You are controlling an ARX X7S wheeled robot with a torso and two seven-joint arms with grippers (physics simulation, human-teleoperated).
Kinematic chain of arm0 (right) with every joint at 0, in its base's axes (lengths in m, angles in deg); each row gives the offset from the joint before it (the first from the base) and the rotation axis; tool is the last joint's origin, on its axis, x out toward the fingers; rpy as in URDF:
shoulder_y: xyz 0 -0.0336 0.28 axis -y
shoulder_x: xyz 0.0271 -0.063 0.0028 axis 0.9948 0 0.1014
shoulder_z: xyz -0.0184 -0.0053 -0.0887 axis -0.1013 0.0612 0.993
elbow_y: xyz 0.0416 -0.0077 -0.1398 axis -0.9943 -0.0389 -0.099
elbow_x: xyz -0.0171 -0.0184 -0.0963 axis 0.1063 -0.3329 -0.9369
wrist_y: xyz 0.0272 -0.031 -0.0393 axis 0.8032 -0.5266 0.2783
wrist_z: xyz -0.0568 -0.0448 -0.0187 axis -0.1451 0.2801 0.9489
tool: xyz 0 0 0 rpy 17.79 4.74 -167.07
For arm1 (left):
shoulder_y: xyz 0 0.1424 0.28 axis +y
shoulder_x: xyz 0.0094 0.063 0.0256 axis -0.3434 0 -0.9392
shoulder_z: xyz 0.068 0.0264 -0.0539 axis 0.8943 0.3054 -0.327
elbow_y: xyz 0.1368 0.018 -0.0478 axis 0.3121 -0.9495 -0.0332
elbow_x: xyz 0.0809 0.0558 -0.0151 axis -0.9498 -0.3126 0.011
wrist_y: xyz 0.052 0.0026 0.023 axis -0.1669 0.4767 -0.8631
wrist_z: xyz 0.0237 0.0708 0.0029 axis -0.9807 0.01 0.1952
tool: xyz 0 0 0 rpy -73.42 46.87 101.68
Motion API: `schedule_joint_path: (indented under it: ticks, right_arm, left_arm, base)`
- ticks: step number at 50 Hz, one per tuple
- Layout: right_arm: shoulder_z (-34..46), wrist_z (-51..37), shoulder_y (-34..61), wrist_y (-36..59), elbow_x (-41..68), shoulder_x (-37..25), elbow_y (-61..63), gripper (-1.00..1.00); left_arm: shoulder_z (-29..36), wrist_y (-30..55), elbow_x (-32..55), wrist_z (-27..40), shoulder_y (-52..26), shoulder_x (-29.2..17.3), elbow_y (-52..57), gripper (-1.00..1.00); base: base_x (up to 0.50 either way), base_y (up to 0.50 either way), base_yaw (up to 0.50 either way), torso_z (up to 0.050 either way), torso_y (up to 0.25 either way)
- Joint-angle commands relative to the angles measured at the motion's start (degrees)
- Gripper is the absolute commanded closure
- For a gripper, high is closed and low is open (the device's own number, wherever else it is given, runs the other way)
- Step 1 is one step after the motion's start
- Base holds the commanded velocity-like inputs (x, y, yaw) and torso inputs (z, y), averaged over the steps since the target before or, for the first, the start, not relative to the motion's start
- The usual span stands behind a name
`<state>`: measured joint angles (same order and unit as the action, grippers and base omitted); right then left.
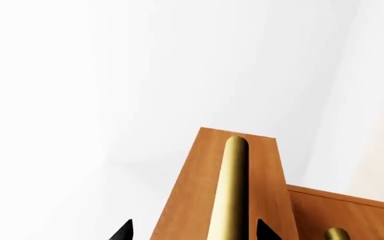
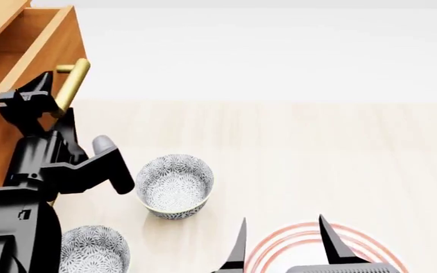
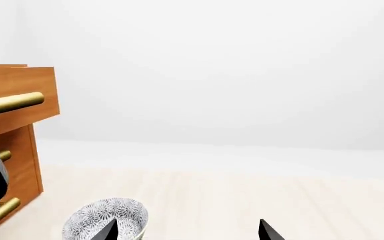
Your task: Open the top drawer of the cabinet.
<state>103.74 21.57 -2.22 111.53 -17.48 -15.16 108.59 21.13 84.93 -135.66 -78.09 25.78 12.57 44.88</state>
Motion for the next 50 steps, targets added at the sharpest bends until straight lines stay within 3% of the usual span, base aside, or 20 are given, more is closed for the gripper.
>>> schedule_joint_path:
  ticks: [1, 14, 21, 26, 39, 41, 45, 47, 49, 50]
  right_arm:
    - [-0.1, -0.1, -0.2, -0.6, 0.3, -0.2, -0.4, -1.00]
    - [-0.4, 0.0, -0.2, -1.0, 0.8, -0.5, -0.7, -1.00]
    - [-0.3, -0.3, -0.5, -1.0, 0.9, -0.7, -0.5, -1.00]
    - [-0.3, -0.5, -0.4, -0.8, 1.0, -0.8, -0.5, -1.00]
    - [0.7, -1.2, 1.2, 0.3, 0.1, -0.3, -2.7, -1.00]
    - [1.0, -1.3, 1.7, 0.7, -0.1, -0.2, -3.2, -1.00]
    - [1.1, -1.6, 2.5, 1.9, 0.0, -0.4, -3.4, -1.00]
    - [0.8, -1.7, 2.7, 2.3, 0.2, -0.6, -3.0, -1.00]
    - [0.8, -1.8, 2.8, 2.1, 0.2, -0.5, -3.2, -1.00]
    - [0.9, -1.7, 2.6, 1.9, 0.2, -0.5, -3.2, -1.00]
  left_arm:
    - [0.7, 0.4, -1.0, 0.7, 0.0, 0.3, 0.3, -1.00]
    - [3.0, 0.8, -0.7, 0.7, 2.9, 2.0, 4.3, -1.00]
    - [7.5, 0.8, -1.9, -1.7, 4.7, 4.1, 7.3, -1.00]
    - [10.9, 5.6, 0.2, -2.1, 3.5, 4.9, 9.8, -1.00]
    - [20.7, 16.9, 6.1, -14.1, 4.2, 4.7, 25.9, -1.00]
    - [24.1, 22.6, 6.4, -17.1, 1.0, 5.0, 28.0, -1.00]
    - [33.1, 40.4, 16.3, -23.5, -7.1, 5.1, 36.6, -1.00]
    - [36.6, 43.8, 14.7, -25.4, -10.2, 4.9, 38.3, -1.00]
    - [41.0, 52.1, 18.0, -27.5, -16.0, 5.1, 41.8, -1.00]
    - [42.7, 59.3, 24.3, -26.9, -20.9, 5.2, 44.7, -1.00]
  base:
    - [0.00, 0.00, 0.00, 0.000, 0.000]
    - [0.00, 0.00, 0.00, 0.000, 0.000]
    - [0.00, 0.00, 0.00, 0.000, 0.000]
    - [0.00, 0.00, 0.00, 0.000, 0.000]
    - [0.00, 0.00, 0.00, 0.000, 0.000]
    - [0.00, 0.00, 0.00, 0.000, 0.000]
    - [0.00, 0.00, 0.00, 0.000, 0.000]
    - [0.00, 0.00, 0.00, 0.000, 0.000]
    - [0.00, 0.00, 0.00, 0.000, 0.000]
    - [0.00, 0.00, 0.00, 0.000, 0.000]
